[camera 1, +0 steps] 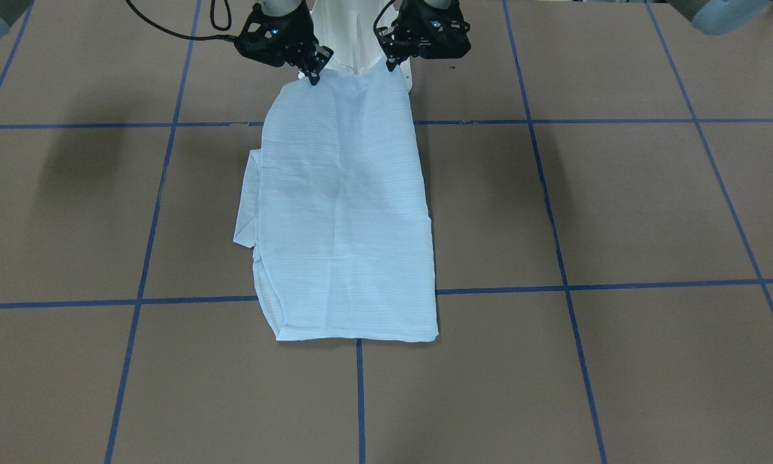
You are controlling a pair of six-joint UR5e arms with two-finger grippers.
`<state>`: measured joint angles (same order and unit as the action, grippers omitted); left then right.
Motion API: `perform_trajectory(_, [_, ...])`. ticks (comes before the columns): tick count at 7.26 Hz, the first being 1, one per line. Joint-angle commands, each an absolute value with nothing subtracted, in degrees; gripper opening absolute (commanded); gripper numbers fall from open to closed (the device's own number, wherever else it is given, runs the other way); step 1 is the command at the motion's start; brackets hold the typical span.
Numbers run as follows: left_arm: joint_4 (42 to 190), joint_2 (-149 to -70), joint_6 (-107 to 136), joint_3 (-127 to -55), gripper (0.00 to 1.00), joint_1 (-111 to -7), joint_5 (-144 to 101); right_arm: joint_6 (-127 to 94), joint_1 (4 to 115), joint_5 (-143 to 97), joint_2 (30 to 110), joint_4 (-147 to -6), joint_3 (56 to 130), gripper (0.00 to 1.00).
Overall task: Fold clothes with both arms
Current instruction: 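Grasp the shirt's near edge corners with both grippers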
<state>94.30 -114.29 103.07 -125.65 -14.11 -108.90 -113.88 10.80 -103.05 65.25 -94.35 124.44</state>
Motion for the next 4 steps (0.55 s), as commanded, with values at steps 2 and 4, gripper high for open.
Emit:
perform_trajectory(2, [91.8,-112.6,106.7,-129.9,0.00,-11.2,-109.6,-113.9,11.7,-109.2,66.1,-94.6,129.0,0.00])
perform_trajectory(4, [91.8,-112.1,106.1,-128.2,0.00,-13.1,-109.4,-113.2,15.0,-108.6,65.9,-94.5,125.6,0.00])
